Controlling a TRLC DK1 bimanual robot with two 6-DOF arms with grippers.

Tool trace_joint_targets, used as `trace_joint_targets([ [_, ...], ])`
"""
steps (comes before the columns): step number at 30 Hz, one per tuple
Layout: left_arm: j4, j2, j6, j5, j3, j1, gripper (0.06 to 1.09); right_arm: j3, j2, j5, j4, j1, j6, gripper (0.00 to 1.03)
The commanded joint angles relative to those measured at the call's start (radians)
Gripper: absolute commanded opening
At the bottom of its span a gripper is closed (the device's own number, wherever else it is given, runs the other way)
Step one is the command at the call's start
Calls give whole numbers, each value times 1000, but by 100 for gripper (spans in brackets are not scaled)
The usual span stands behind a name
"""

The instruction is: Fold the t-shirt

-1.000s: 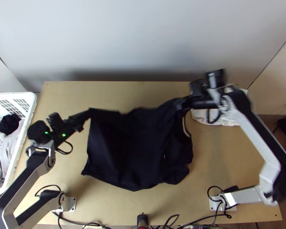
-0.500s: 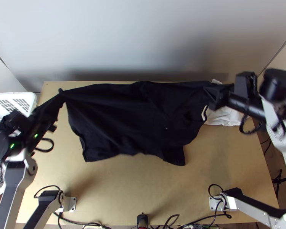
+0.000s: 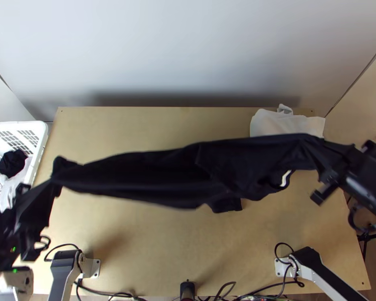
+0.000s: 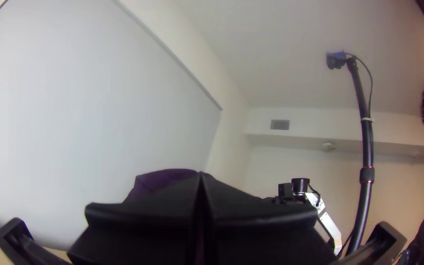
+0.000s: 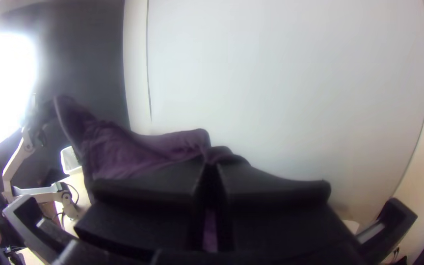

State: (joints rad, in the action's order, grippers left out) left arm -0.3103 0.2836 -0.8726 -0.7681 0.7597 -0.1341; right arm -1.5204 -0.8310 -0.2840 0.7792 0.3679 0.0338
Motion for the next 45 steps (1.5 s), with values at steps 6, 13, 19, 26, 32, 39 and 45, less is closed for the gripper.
trace_joint_targets([
  [6, 11, -133, -183, -16, 87, -33, 9, -52, 112, 0, 98, 68, -8, 3],
  [13, 7, -133, -256, -31, 105, -56, 9, -58, 136, -75, 157, 71, -8, 3],
  [19, -21, -141, -368, -97, 99, -133, 9, -11, 147, -182, 181, 71, -68, 3],
  [26, -21, -175, -347, -178, -62, -140, 9, 210, 147, -218, 132, 135, -153, 3],
  [32, -23, -156, -227, -178, -207, -142, 9, 442, 147, -208, -26, 204, -198, 3],
  [39, -29, 39, 26, -129, -361, -87, 9, 582, 9, -195, -213, 229, -198, 3],
  [45, -49, 333, 299, 107, -393, 228, 9, 614, -175, -195, -353, 200, -202, 3],
])
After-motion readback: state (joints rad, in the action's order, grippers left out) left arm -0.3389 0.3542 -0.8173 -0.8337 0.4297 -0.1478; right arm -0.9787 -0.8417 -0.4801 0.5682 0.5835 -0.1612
